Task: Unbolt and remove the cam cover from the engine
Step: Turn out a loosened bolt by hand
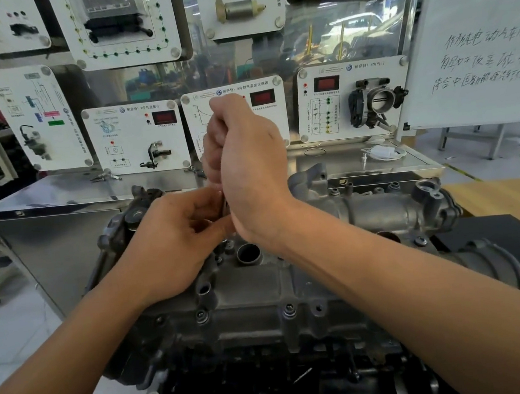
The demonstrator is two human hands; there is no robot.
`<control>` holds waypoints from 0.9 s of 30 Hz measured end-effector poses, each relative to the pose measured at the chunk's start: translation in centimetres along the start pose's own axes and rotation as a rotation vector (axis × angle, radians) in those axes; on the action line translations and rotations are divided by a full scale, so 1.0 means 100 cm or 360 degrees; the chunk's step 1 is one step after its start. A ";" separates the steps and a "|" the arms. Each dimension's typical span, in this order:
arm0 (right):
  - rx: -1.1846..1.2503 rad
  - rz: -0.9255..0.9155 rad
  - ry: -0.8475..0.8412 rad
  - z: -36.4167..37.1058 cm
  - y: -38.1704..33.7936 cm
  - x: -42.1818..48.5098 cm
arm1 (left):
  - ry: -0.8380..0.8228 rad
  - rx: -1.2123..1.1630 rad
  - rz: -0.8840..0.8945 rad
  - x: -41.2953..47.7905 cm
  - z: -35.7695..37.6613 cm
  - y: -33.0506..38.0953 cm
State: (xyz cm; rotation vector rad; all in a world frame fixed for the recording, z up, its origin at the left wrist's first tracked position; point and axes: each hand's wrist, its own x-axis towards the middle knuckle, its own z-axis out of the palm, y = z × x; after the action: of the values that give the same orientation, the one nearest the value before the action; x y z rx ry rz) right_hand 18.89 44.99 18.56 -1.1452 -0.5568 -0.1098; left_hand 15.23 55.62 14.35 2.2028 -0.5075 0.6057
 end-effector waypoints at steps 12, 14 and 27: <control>0.0224 0.0105 -0.0240 -0.004 -0.004 0.005 | -0.0205 0.0167 0.0010 0.001 -0.006 -0.003; 0.0230 0.0129 -0.0263 -0.005 -0.005 0.006 | -0.0125 0.0239 0.0019 0.001 -0.004 -0.005; 0.0360 0.0165 -0.0536 -0.010 -0.006 0.001 | 0.0132 0.0028 -0.0078 -0.016 0.008 0.001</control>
State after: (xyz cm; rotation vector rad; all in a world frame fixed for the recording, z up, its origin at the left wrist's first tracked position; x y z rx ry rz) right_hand 19.11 43.84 18.77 -0.9734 -0.7852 0.2349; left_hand 14.06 55.21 13.01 2.1903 -0.4051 0.6743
